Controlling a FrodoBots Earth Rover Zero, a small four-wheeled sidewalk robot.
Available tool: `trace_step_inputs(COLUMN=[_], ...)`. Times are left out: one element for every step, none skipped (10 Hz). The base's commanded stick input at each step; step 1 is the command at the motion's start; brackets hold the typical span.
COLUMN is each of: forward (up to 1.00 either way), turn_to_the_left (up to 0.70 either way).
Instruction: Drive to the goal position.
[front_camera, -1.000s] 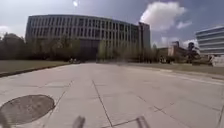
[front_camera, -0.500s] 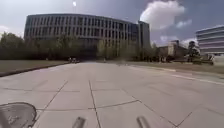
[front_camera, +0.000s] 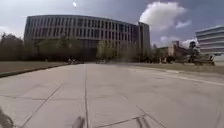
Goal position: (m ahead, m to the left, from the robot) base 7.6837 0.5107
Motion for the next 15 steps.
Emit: trace_step_inputs(forward=[0.7,0.7,0.7,0.7,0.7,0.7,0.7,0.7,0.7,0.7,0.7,0.7,0.7,0.7,0.7], turn_to_the_left=[0.05,0.06,0.06,0.05,0.06,0.07,0.08,0.08,0.08,0.07,0.07,0.07,0.08,0.07,0.07])
